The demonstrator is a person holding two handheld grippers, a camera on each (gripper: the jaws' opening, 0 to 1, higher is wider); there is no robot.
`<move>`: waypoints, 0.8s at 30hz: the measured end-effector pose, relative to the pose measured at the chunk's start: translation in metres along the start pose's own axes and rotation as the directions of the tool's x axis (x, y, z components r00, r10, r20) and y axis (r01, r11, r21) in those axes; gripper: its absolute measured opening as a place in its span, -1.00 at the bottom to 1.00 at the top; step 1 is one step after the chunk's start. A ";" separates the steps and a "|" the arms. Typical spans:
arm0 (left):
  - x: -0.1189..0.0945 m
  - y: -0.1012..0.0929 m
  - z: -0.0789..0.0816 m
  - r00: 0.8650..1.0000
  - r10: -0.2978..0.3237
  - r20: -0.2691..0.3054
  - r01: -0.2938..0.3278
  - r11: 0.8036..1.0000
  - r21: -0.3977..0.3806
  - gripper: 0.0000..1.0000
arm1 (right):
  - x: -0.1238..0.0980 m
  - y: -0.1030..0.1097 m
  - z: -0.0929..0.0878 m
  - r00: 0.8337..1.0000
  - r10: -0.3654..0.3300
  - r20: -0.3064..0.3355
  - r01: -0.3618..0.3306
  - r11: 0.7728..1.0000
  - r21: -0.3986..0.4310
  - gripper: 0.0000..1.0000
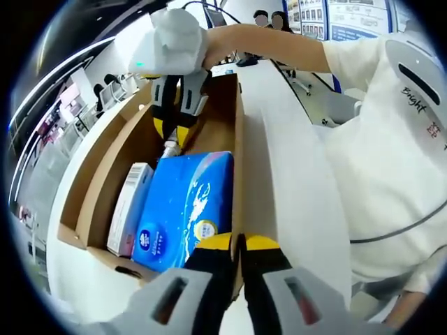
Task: Operate the shoe box by opening the lid, removing the specified soft item, and placing it in the target area until the item is outside and the box remains undamaged.
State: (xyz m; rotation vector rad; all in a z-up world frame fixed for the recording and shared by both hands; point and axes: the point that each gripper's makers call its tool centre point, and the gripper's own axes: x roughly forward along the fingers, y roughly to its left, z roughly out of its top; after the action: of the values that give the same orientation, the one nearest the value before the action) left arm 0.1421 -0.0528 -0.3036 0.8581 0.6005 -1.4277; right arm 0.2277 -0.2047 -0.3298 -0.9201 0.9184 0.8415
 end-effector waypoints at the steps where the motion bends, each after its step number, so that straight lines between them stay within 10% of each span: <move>1: 0.000 0.000 0.000 1.000 0.000 0.000 0.000 1.000 0.000 -0.94 | 0.000 -0.001 0.000 1.000 -0.001 0.000 0.001 1.000 0.010 -0.61; 8: 0.000 0.000 0.000 1.000 0.002 0.000 -0.002 1.000 0.001 -0.94 | -0.002 -0.003 0.021 0.995 0.057 0.077 -0.060 0.998 0.036 -0.51; 24: 0.000 0.001 0.000 1.000 0.004 0.011 -0.004 1.000 0.003 -0.93 | 0.021 0.013 0.020 0.977 0.150 -0.151 -0.172 0.974 -0.146 -0.49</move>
State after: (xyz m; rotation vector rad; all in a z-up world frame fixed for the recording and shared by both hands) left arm 0.1429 -0.0532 -0.3033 0.8525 0.5882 -1.4291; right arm 0.2291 -0.1778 -0.3468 -1.0626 1.0693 1.0107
